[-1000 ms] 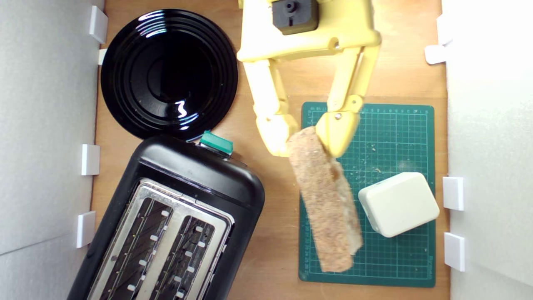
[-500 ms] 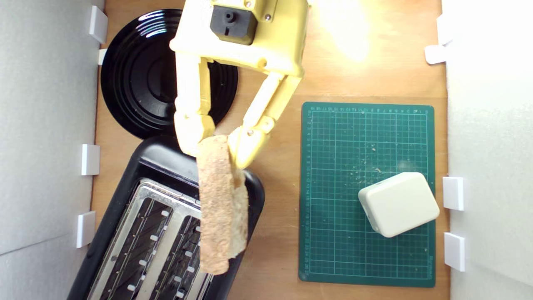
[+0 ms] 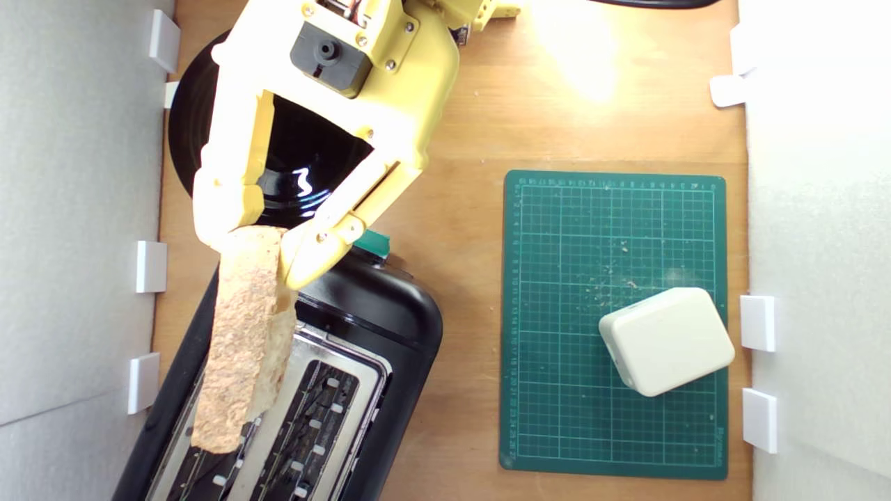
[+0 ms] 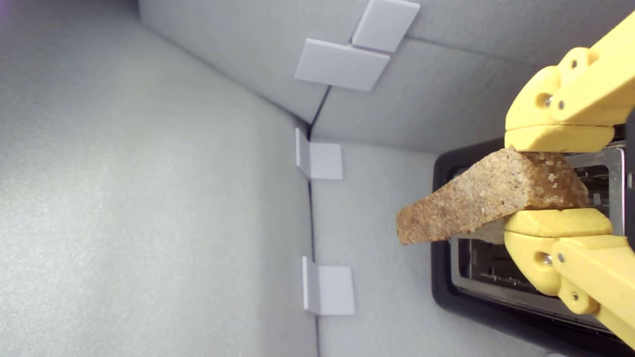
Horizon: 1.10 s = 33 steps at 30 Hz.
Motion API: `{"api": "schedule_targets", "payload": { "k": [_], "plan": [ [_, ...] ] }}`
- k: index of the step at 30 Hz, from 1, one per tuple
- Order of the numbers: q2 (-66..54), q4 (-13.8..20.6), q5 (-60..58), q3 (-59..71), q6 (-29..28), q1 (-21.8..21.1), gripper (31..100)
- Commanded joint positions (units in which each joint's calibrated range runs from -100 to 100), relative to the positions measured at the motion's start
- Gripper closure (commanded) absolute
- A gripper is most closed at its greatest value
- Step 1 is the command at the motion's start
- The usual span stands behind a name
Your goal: Pick bread and place in toaster
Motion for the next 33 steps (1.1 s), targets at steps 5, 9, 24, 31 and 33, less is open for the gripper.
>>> {"api": "schedule_targets", "payload": {
  "k": [5, 9, 24, 31, 33],
  "plan": [
    [1.59, 4.76, 0.28, -4.22, 0.3, 0.52, 72.4],
    [3.58, 6.48, 0.28, -4.22, 0.15, 0.6, 72.4],
    [6.49, 6.75, 1.47, -3.86, 0.15, 0.68, 72.4],
    [9.57, 6.03, 1.47, -3.95, 0.04, 3.18, 72.4],
    [9.82, 6.03, 1.47, -3.95, 0.04, 3.59, 72.4]
  ]
}}
